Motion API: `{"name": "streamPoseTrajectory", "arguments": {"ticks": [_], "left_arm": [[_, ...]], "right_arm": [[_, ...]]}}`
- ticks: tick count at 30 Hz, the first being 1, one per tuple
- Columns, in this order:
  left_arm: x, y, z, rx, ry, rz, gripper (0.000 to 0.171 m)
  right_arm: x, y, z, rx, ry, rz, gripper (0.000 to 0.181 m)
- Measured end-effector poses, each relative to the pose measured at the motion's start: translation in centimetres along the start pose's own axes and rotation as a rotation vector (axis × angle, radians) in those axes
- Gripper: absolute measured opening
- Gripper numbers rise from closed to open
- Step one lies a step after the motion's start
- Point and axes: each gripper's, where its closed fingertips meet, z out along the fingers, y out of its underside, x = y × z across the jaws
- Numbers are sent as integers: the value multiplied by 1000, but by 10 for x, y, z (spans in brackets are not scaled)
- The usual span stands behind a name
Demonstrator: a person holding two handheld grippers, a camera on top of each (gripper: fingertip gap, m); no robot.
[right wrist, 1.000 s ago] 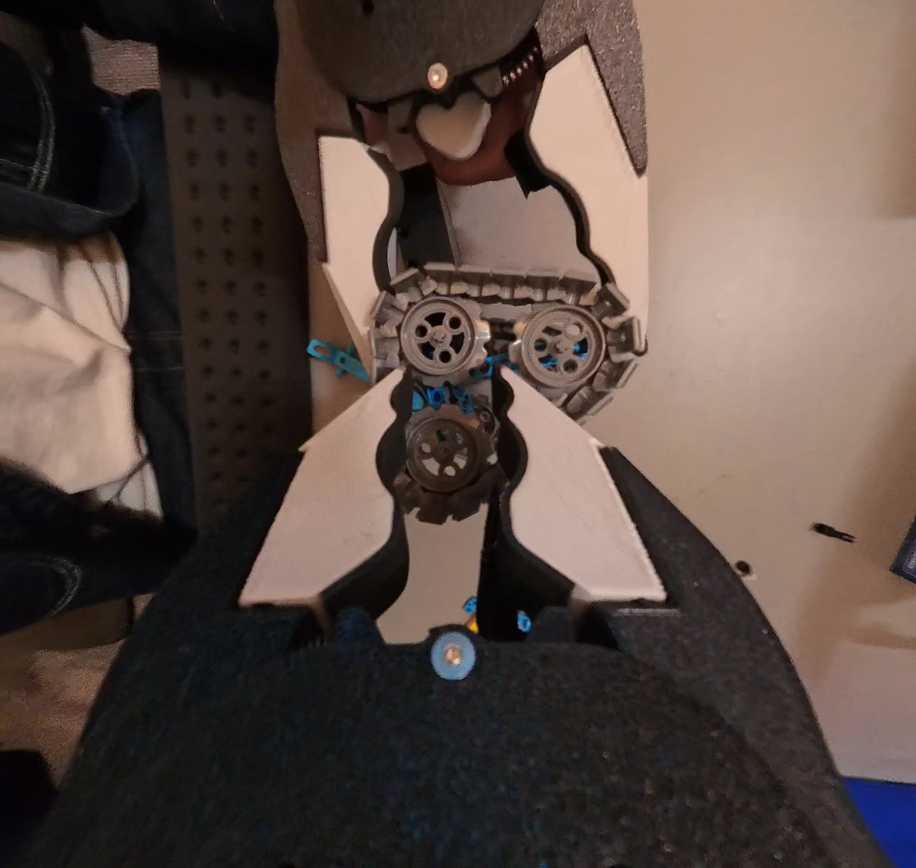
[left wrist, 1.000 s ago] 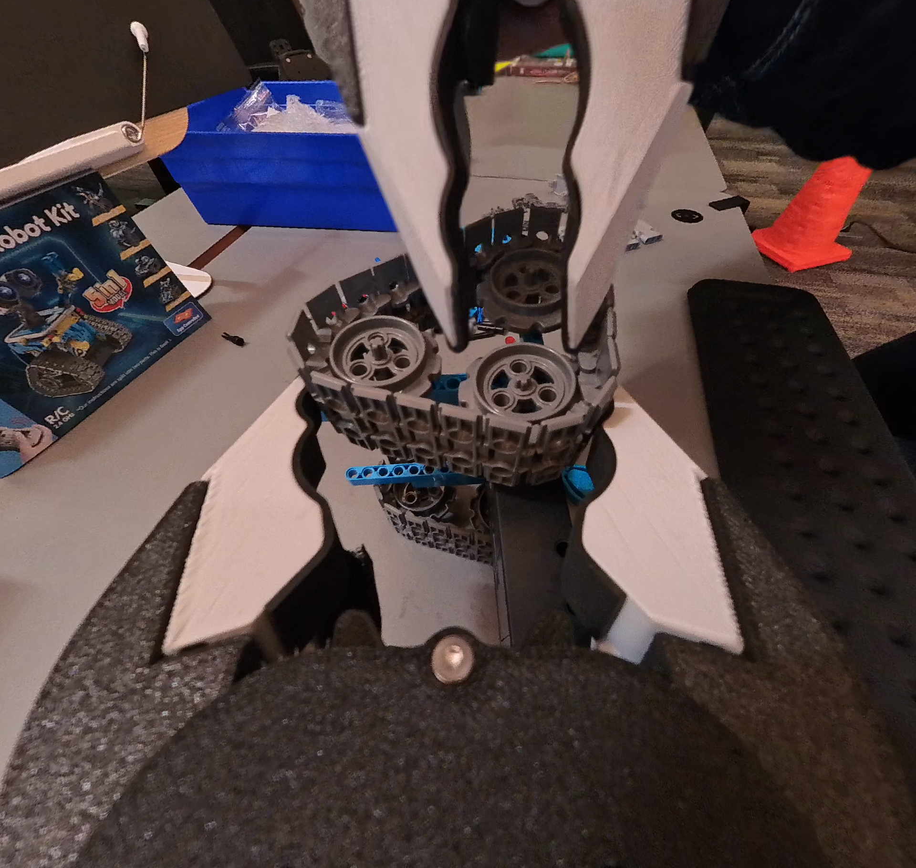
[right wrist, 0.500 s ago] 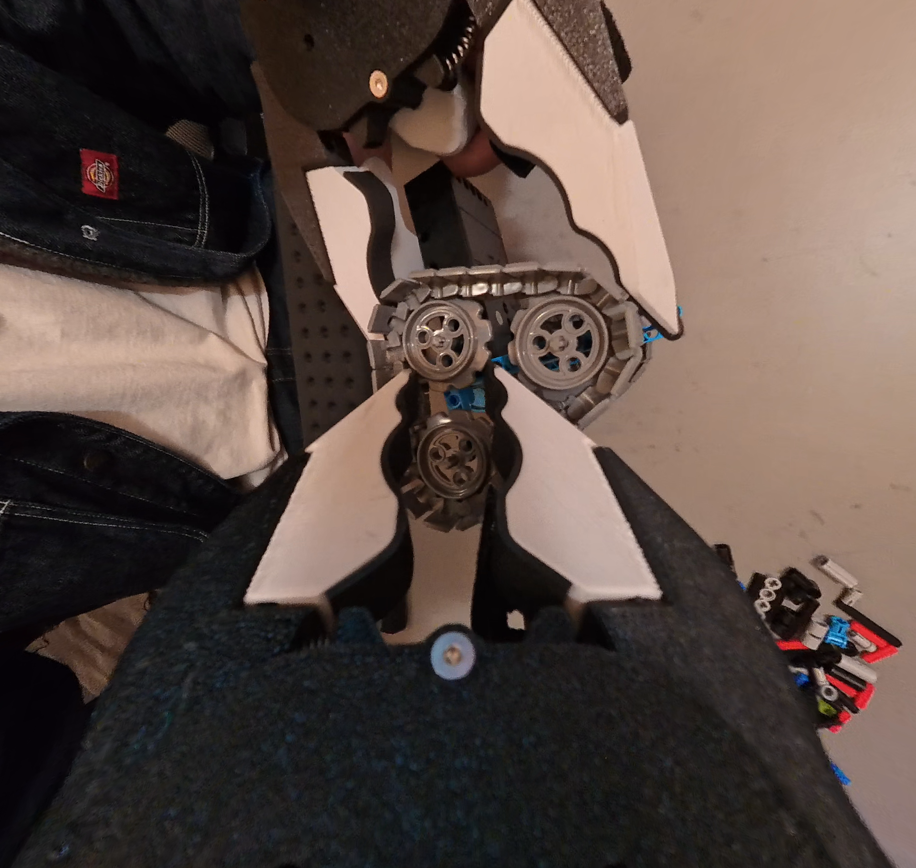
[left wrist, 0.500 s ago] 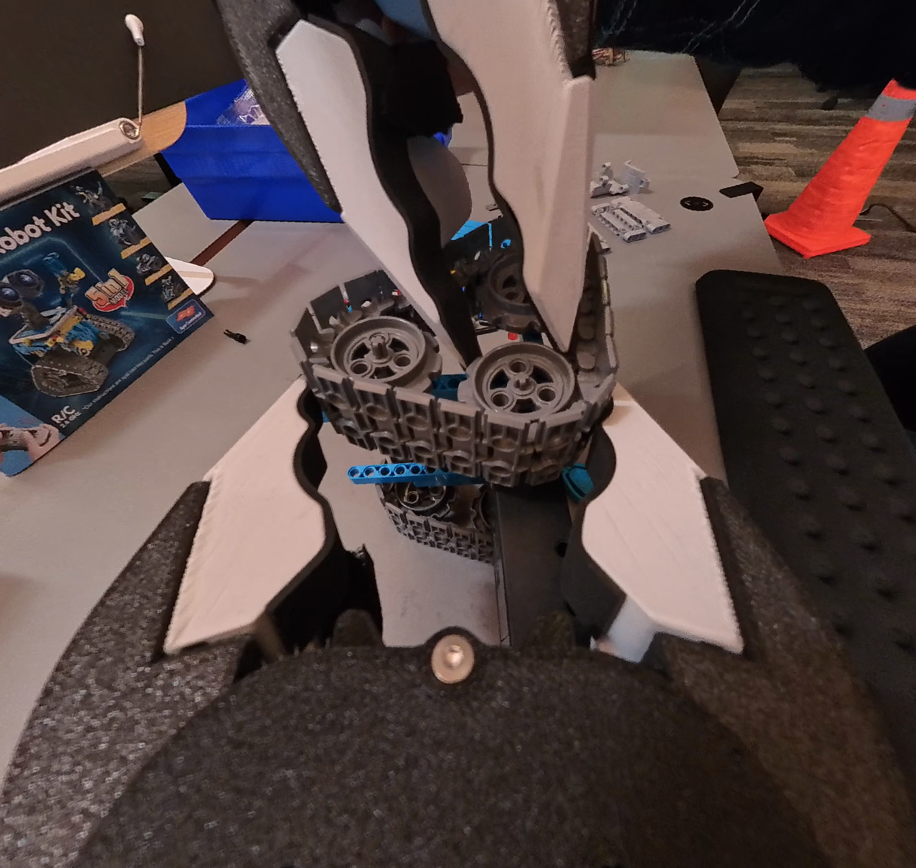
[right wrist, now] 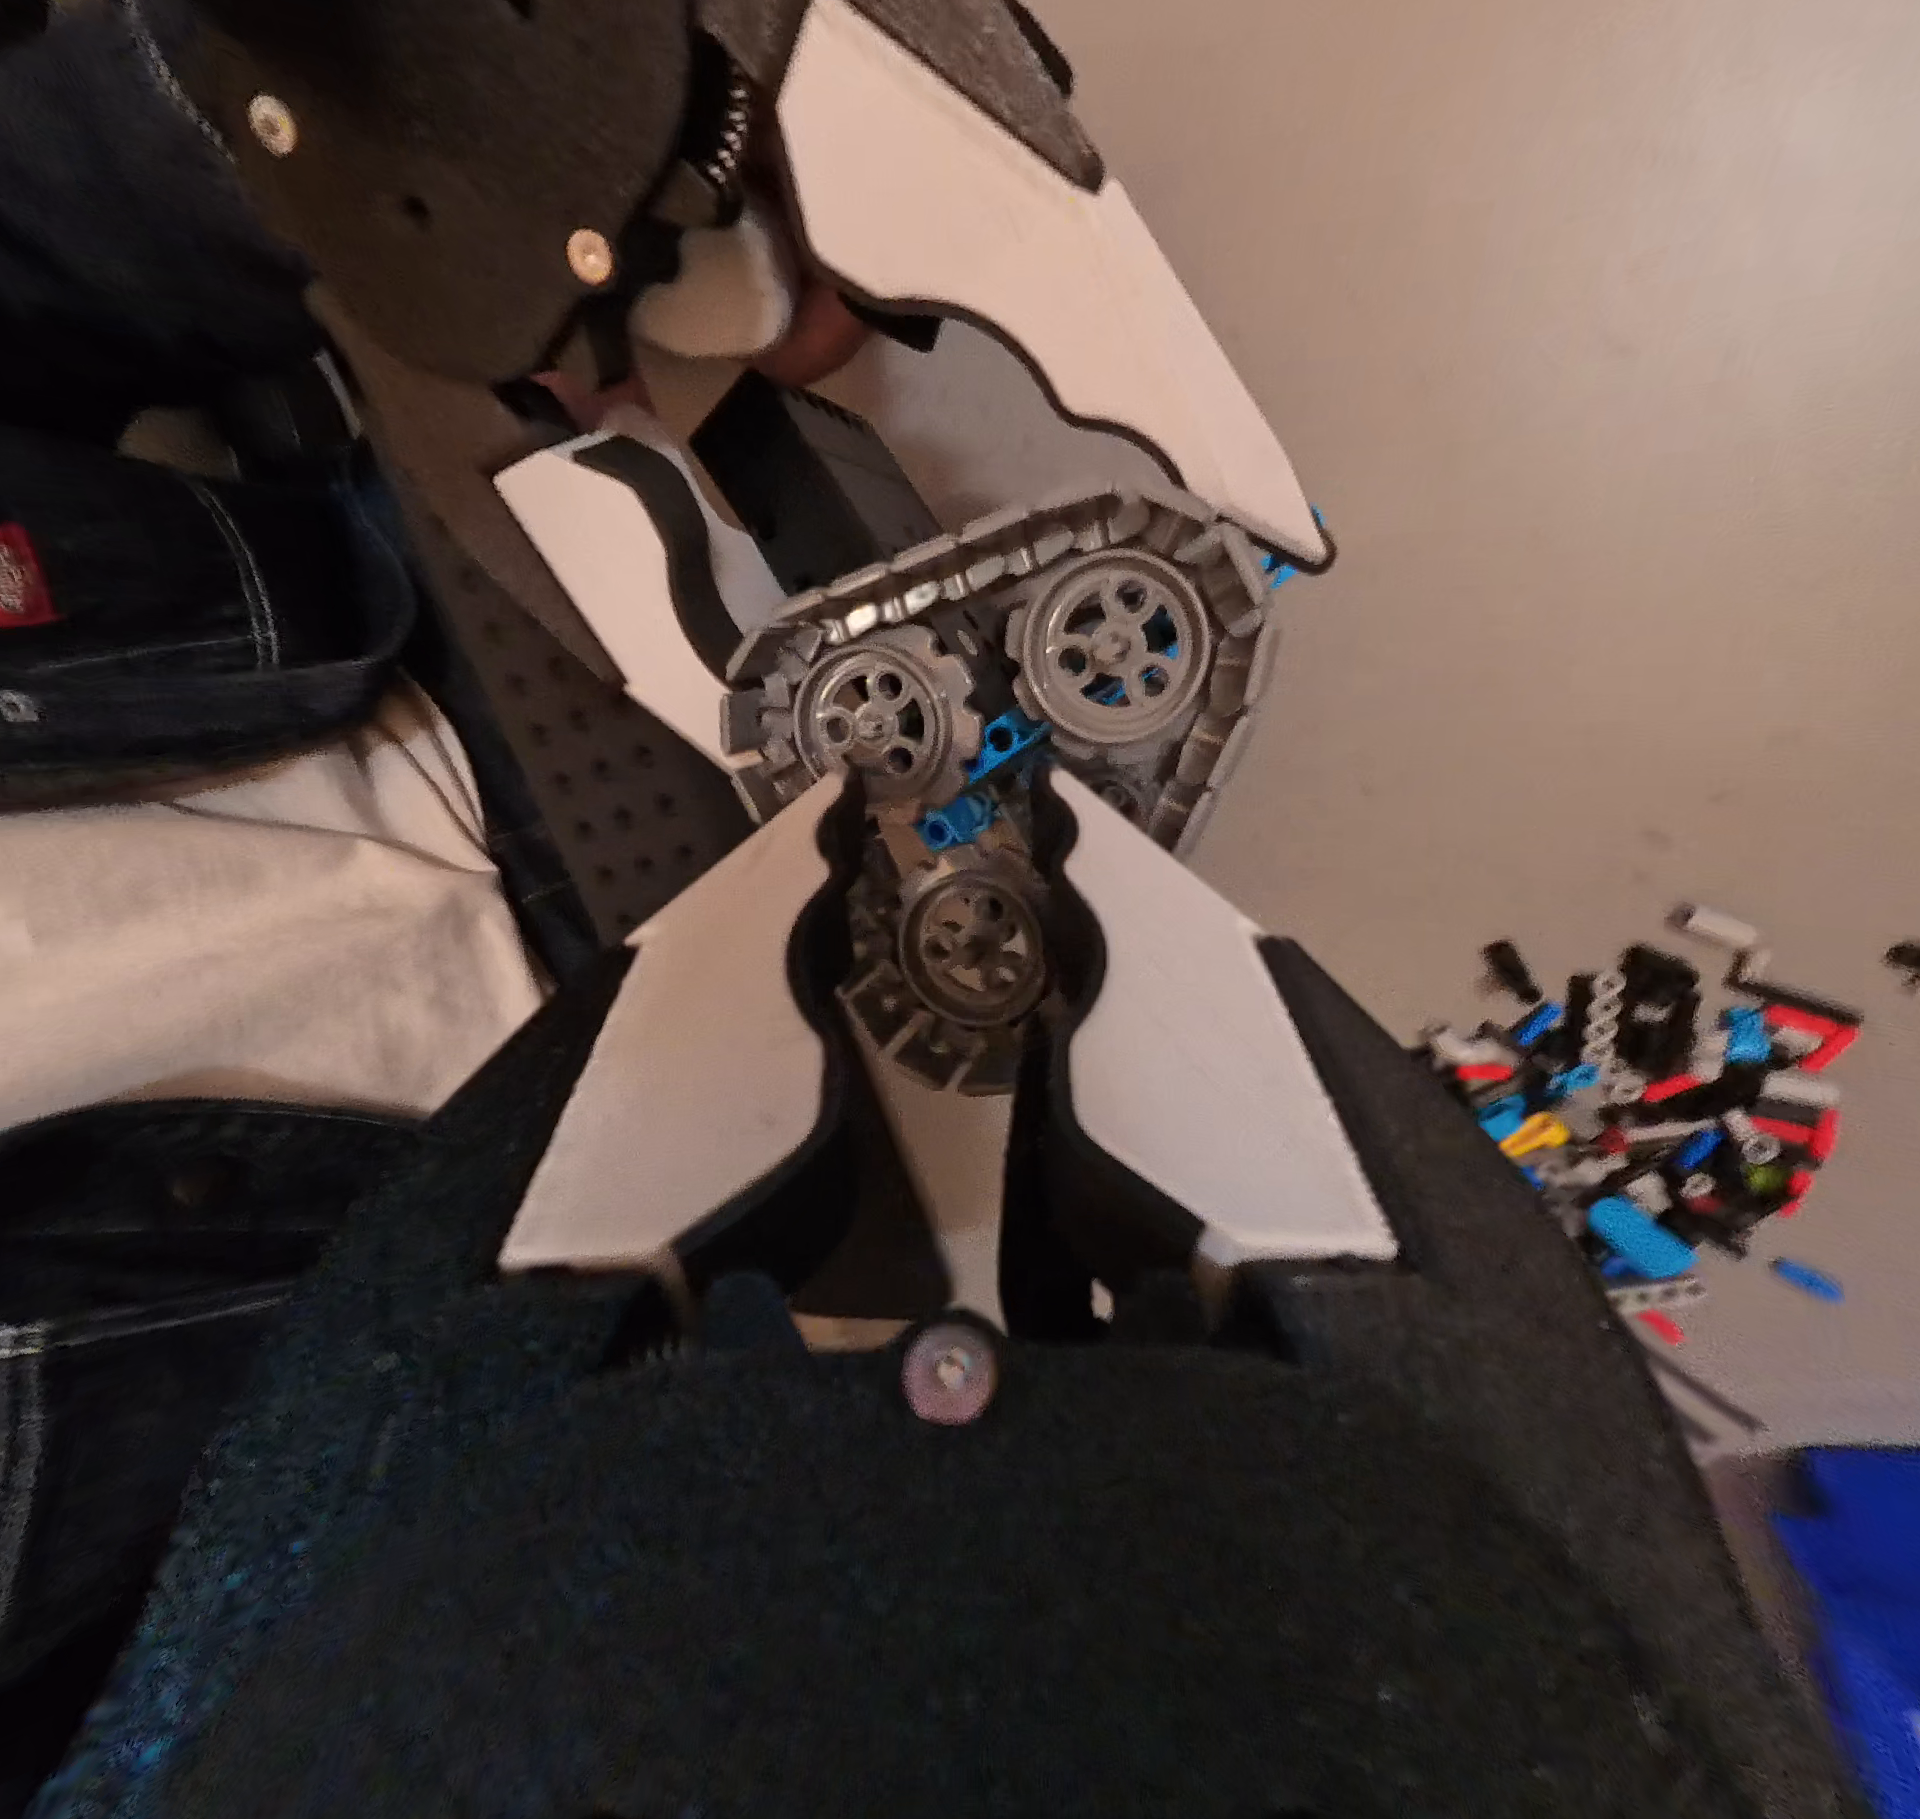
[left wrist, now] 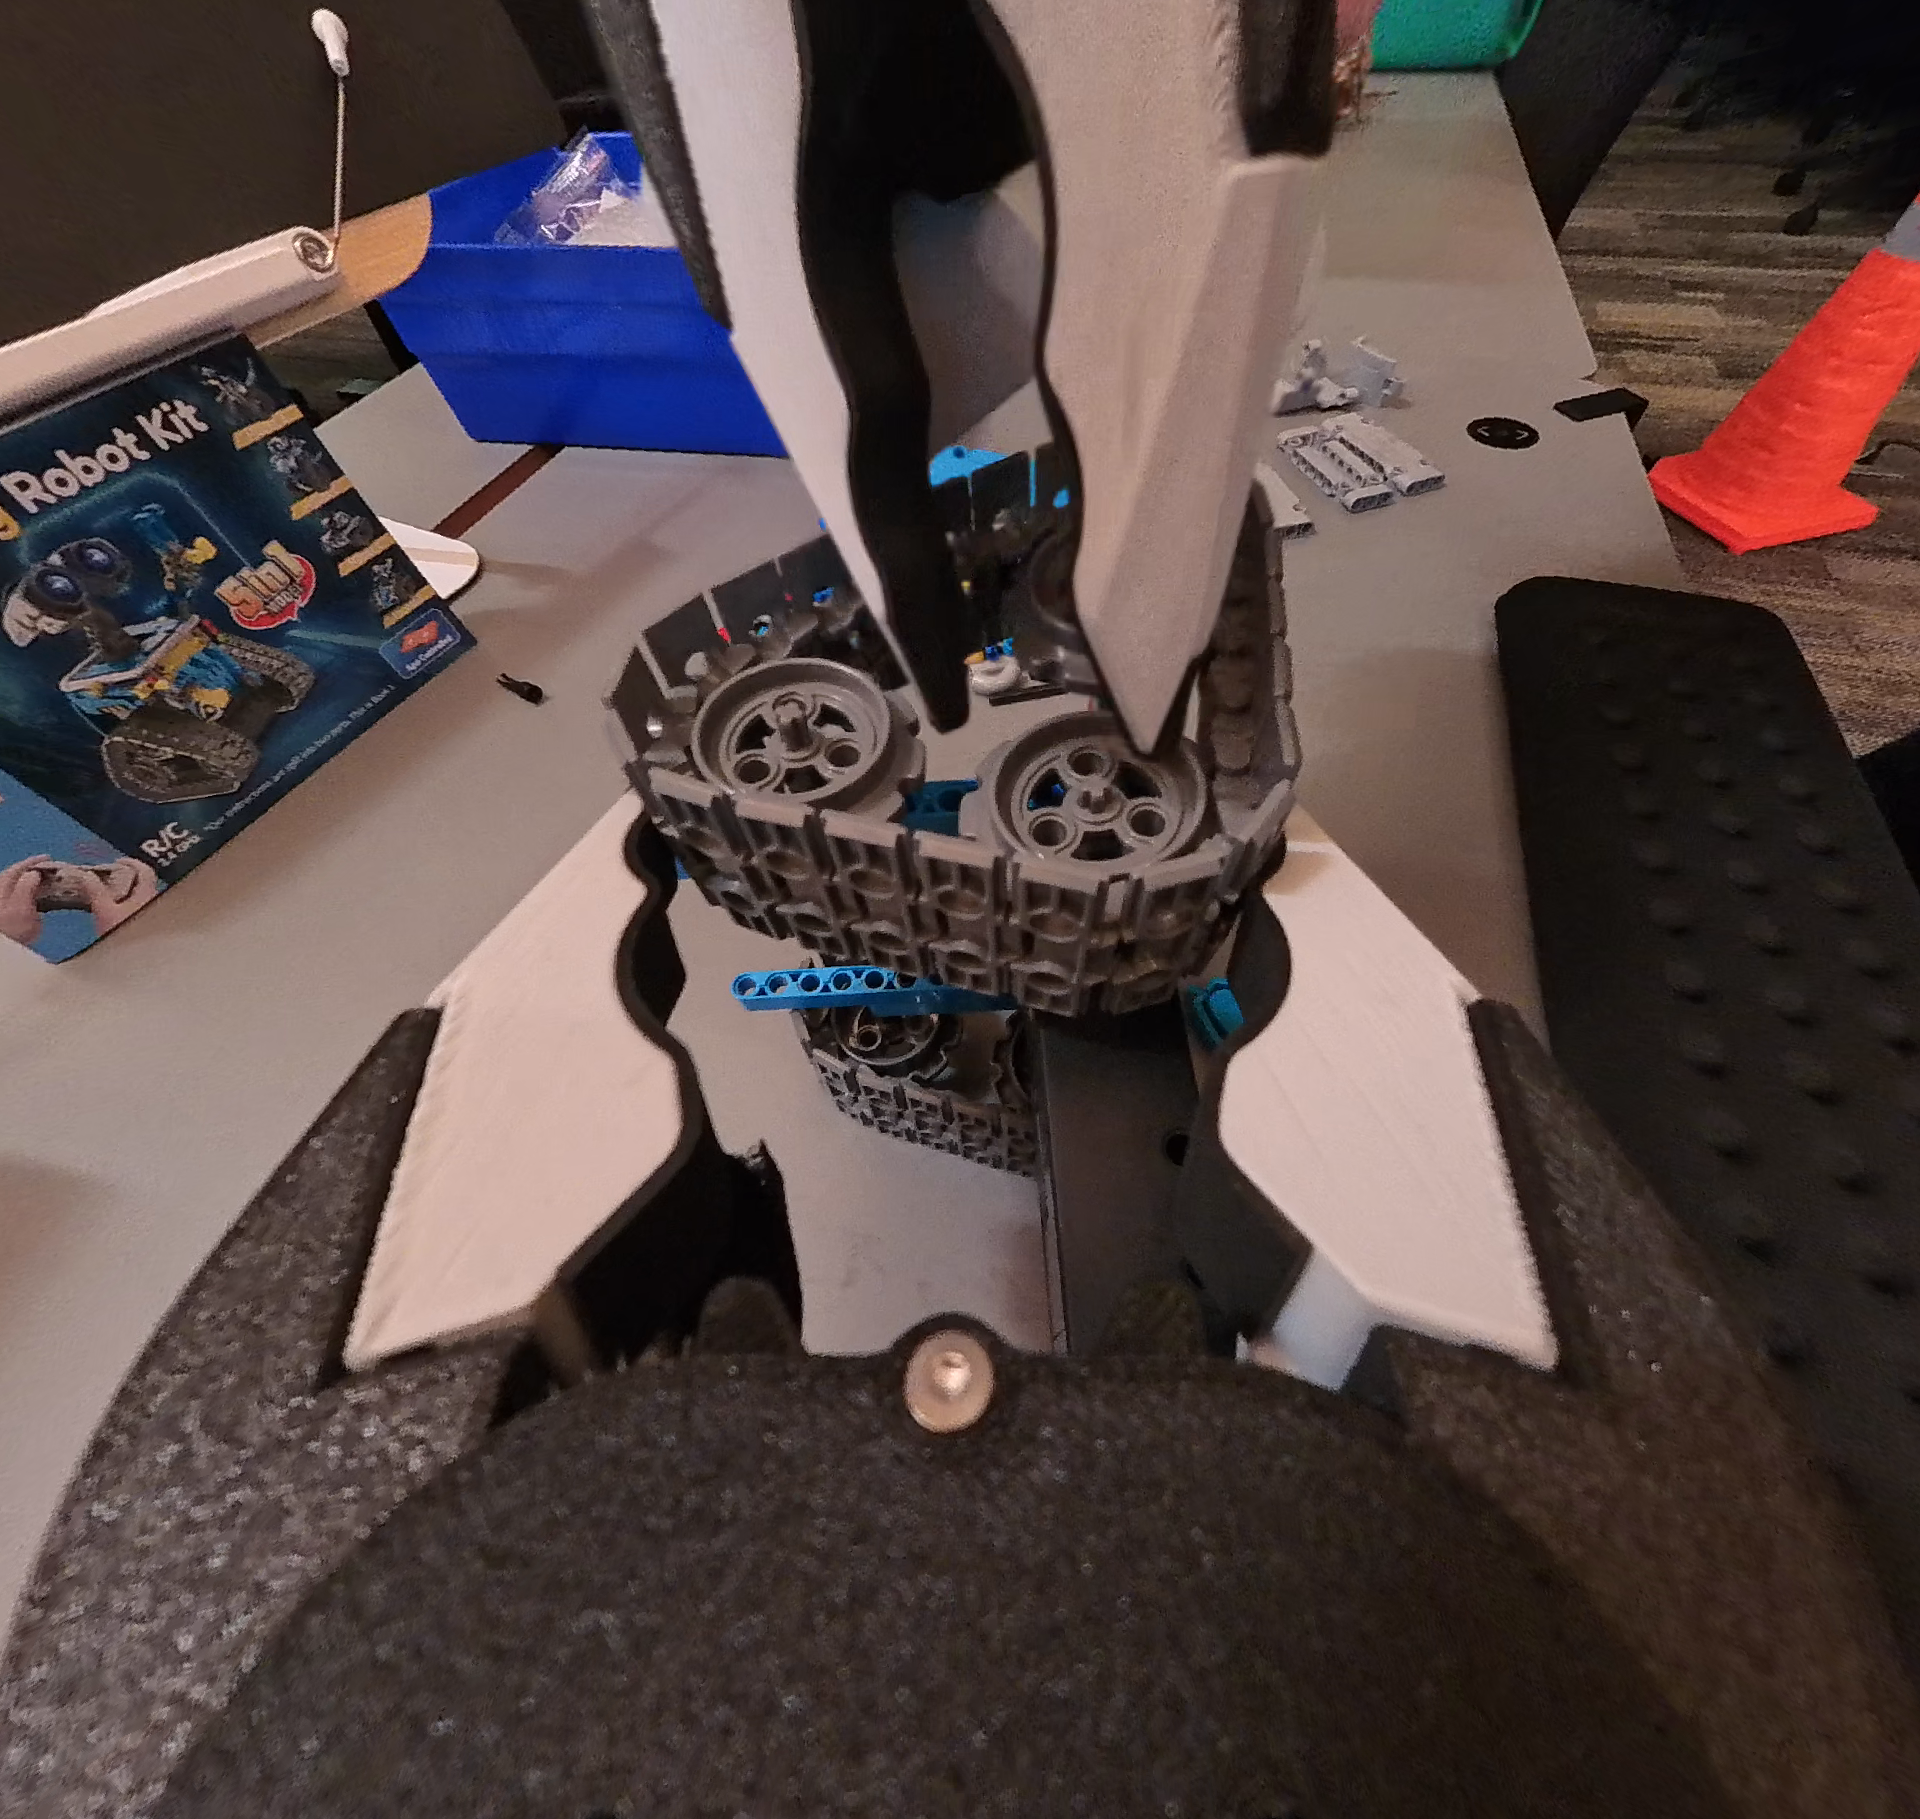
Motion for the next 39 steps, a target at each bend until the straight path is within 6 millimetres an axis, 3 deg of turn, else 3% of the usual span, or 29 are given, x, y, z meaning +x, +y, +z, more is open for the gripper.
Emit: {"name": "streamPoseTrajectory", "arguments": {"ticks": [4,12,39], "left_arm": [[2,-1,1,-3,-14,25,108],[2,-1,2,-2,-14,18,108],[11,0,3,7,43,16,108]], "right_arm": [[-10,2,5,-43,-95,74,22],[-9,2,4,-13,-377,177,11],[-14,7,2,43,-488,147,8]]}}
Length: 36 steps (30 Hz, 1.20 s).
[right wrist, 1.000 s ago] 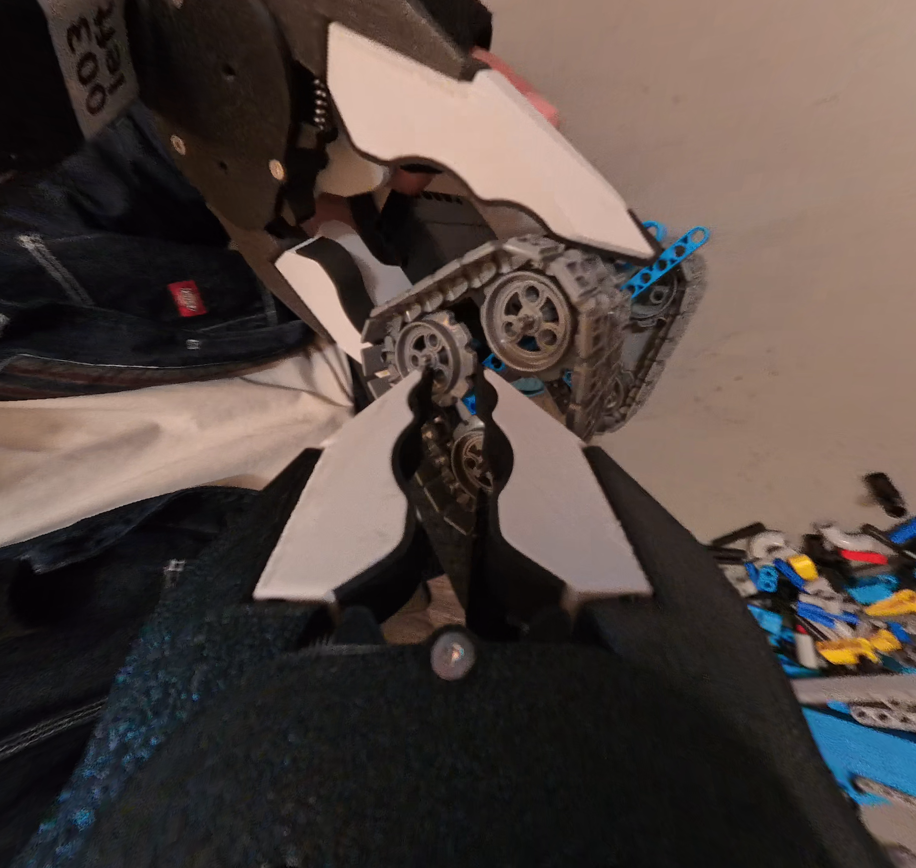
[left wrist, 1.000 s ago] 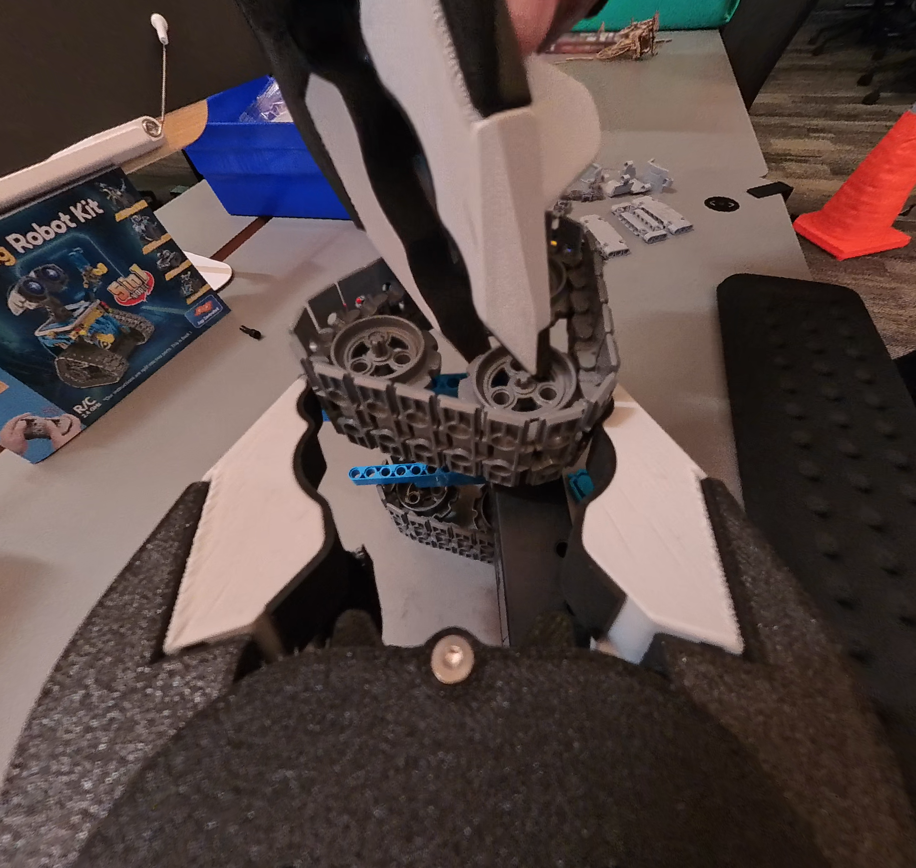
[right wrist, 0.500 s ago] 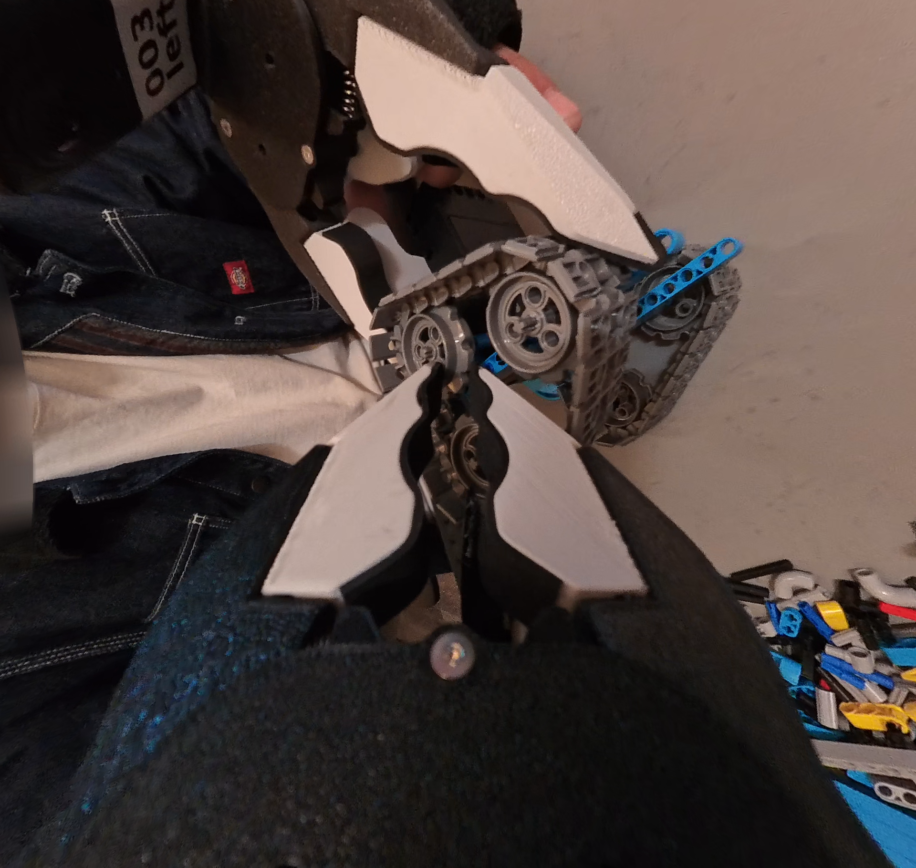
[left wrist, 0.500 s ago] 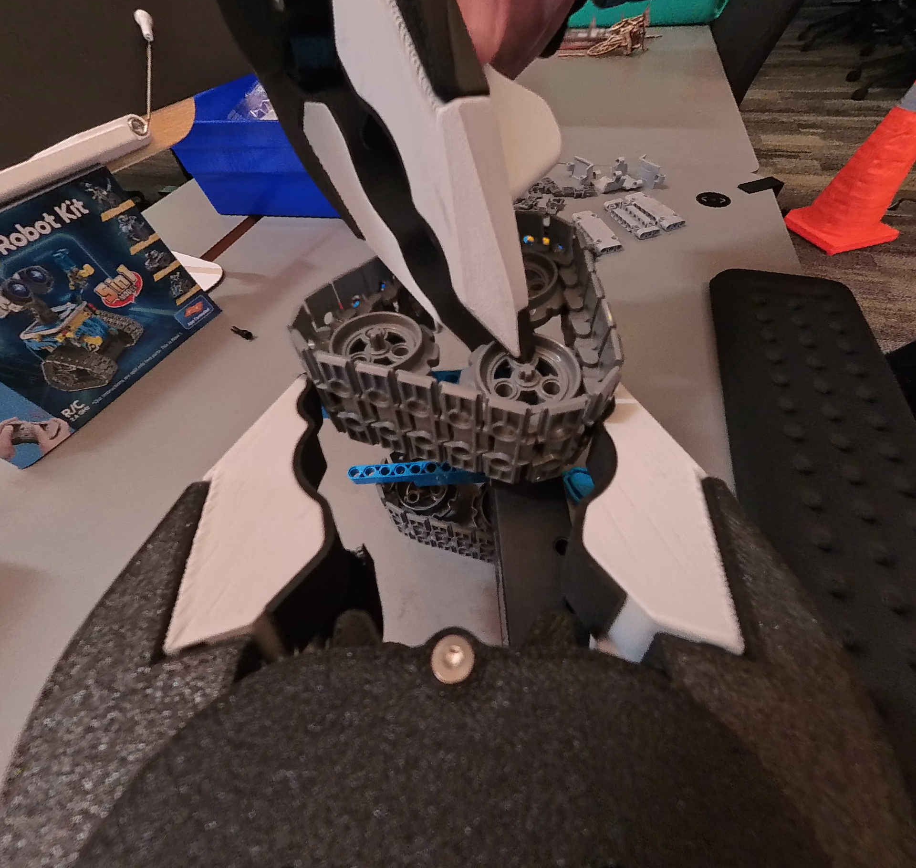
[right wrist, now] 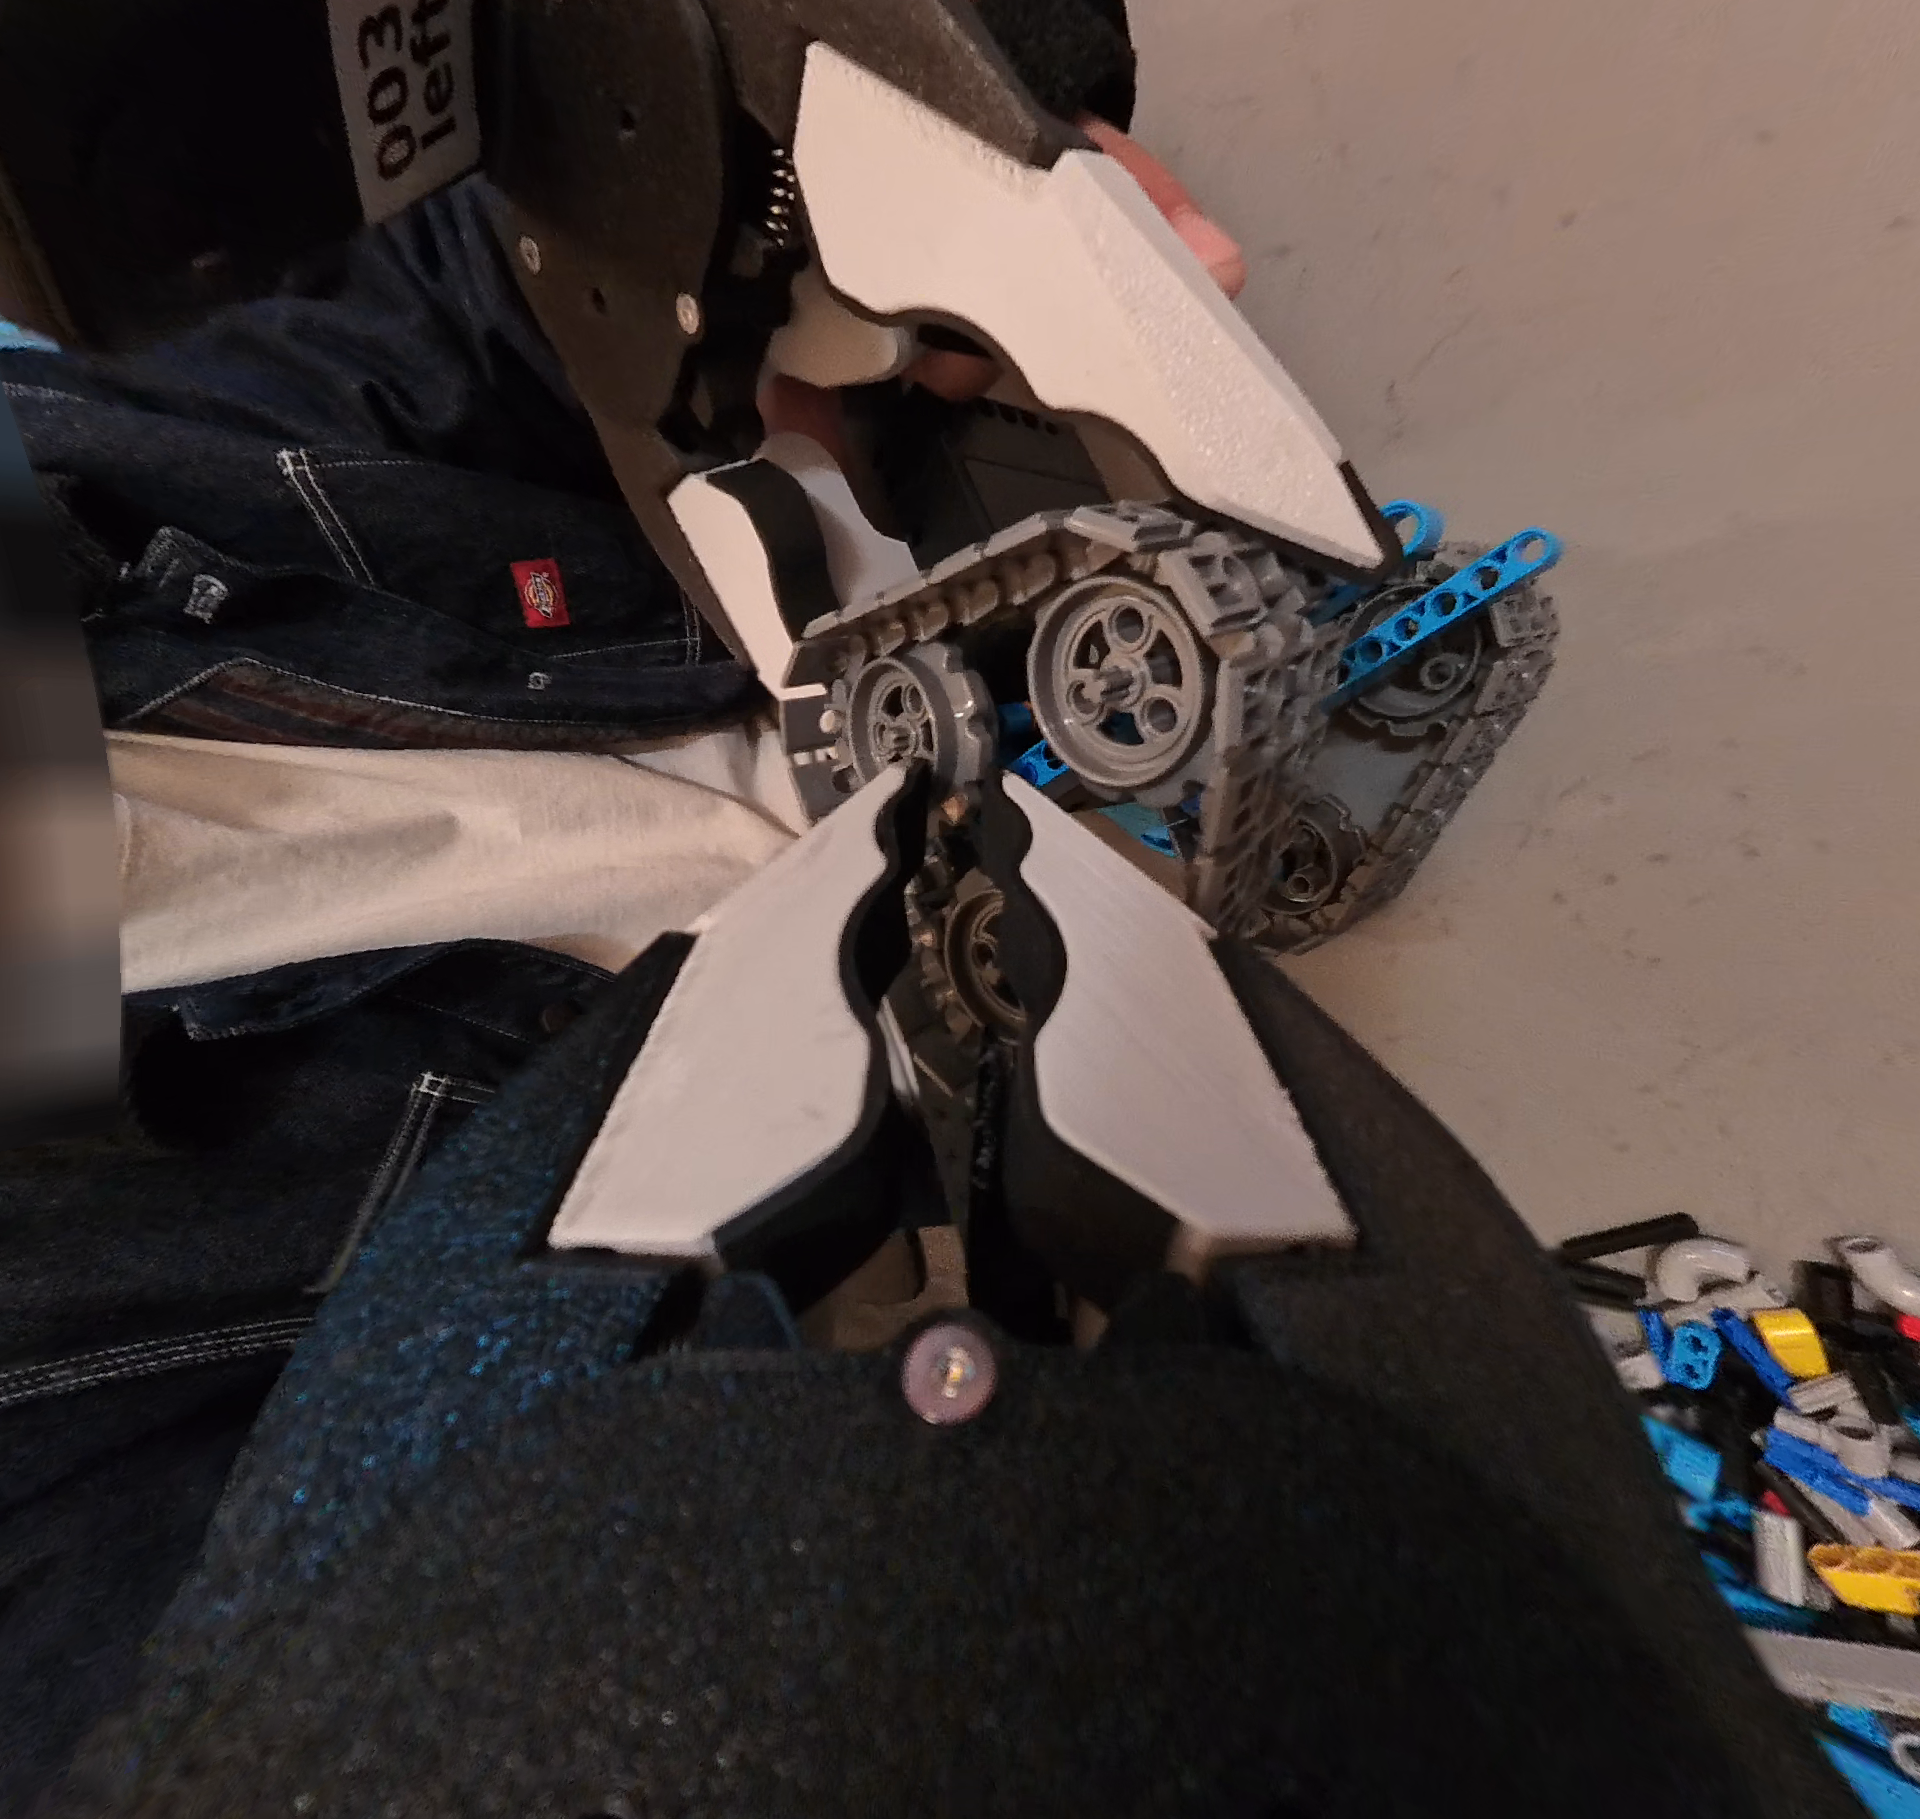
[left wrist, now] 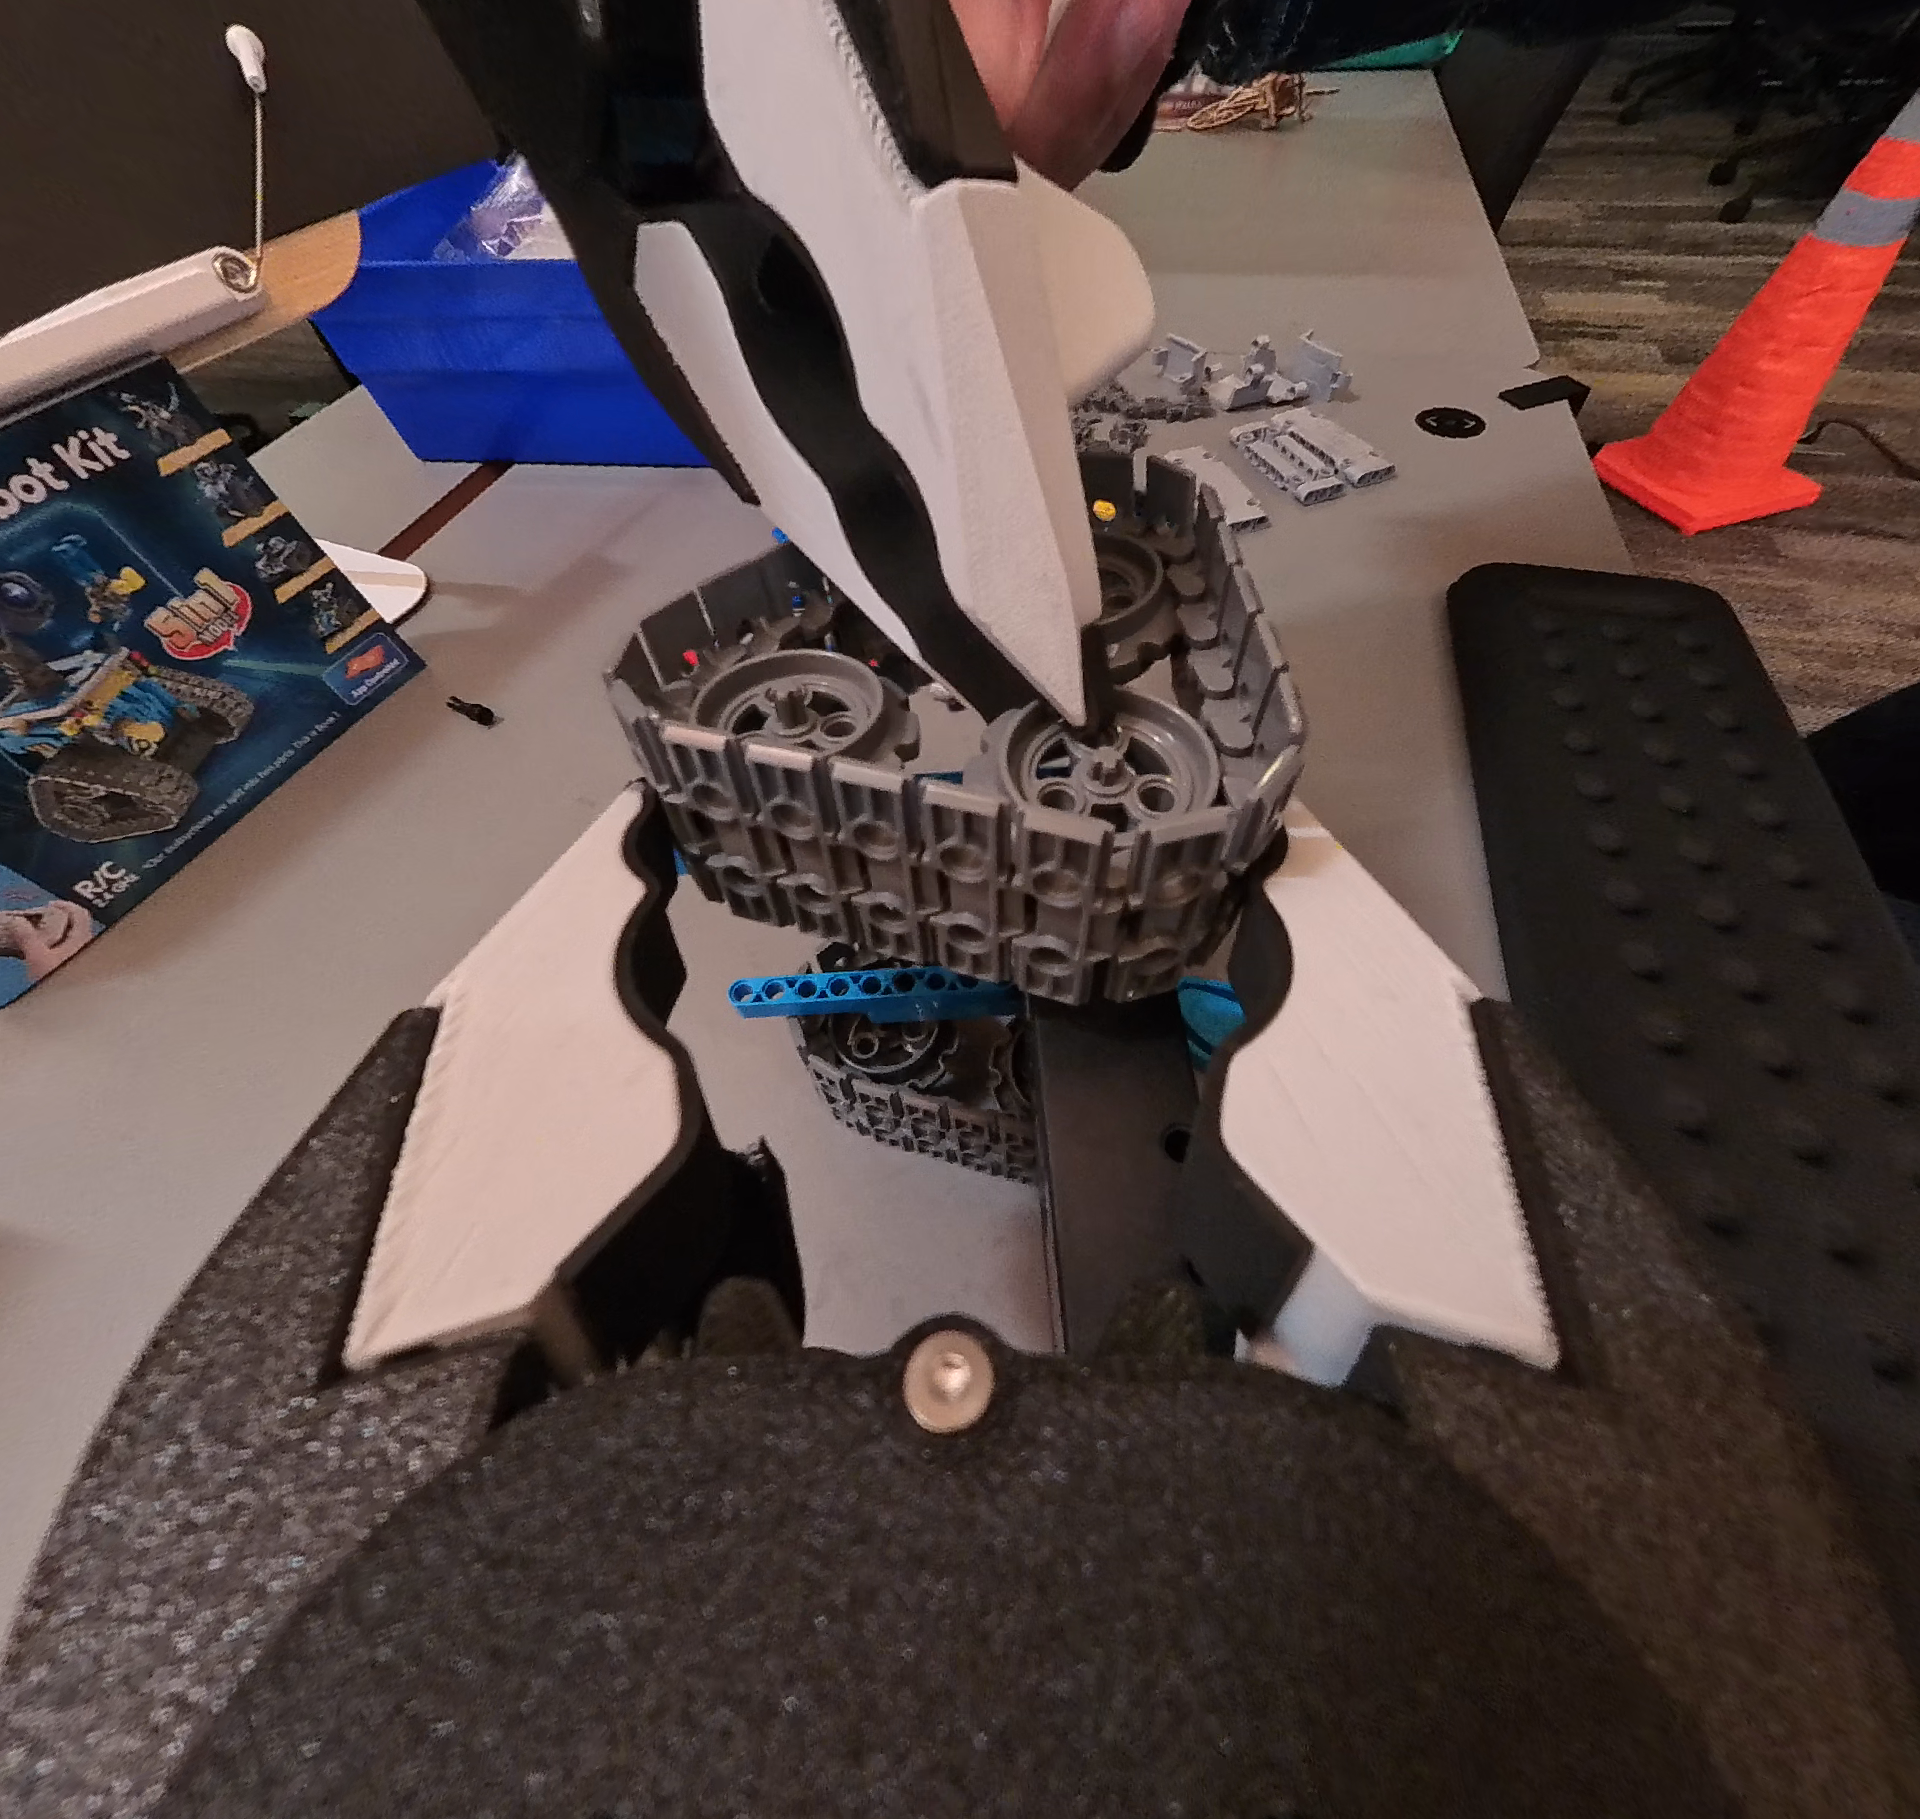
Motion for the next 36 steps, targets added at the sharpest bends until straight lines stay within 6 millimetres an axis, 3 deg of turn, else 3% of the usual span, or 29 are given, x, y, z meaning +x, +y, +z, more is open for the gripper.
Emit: {"name": "streamPoseTrajectory", "arguments": {"ticks": [5,11,13,18,36], "left_arm": [[1,-1,-1,8,-10,18,108],[0,-1,1,2,-6,3,108],[0,-1,0,3,-6,4,108],[0,0,1,0,-8,-3,108],[2,0,1,-13,-22,17,108]], "right_arm": [[1,0,3,-48,165,-46,10],[0,0,1,0,108,62,11],[-20,-2,1,20,-30,103,53],[-3,-2,2,29,125,108,23],[0,-2,2,90,134,142,17]]}}
